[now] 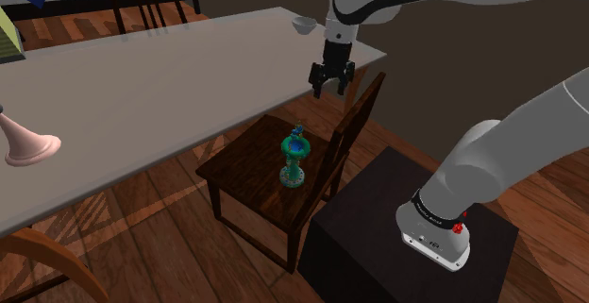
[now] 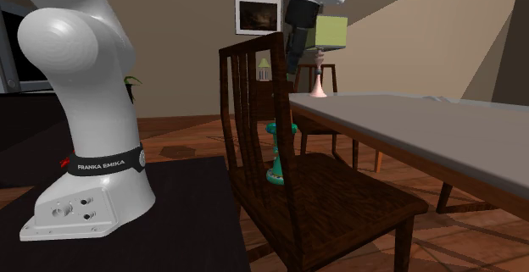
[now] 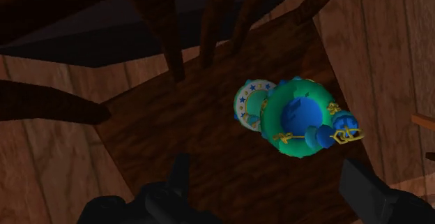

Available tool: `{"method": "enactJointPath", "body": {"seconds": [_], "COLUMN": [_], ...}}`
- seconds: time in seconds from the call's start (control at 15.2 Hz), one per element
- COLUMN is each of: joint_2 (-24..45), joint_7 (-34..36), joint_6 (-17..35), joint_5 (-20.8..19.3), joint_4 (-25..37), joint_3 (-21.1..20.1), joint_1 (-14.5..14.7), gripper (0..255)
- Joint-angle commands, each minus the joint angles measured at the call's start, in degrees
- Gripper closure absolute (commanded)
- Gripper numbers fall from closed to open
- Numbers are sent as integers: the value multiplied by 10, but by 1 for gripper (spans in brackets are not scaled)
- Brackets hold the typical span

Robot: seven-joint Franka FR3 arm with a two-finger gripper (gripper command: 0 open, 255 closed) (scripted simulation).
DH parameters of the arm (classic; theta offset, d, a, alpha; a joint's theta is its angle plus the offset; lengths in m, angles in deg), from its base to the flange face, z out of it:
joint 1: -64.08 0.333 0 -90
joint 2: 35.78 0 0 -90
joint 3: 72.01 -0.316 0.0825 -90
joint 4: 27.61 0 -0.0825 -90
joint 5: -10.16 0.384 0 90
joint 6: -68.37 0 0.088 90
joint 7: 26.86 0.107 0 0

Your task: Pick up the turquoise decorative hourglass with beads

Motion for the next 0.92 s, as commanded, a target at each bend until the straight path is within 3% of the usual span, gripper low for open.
{"method": "enactJointPath", "body": {"seconds": [0.0, 0.53, 0.86], "joint_2": [37, 214, 237], "joint_7": [-2, -15, -26], "joint_6": [22, 69, 97], "joint_5": [21, 113, 120], "joint_4": [-2, 62, 54], "joint_3": [1, -7, -9], "joint_1": [4, 21, 21], "gripper": [0, 0, 0]}}
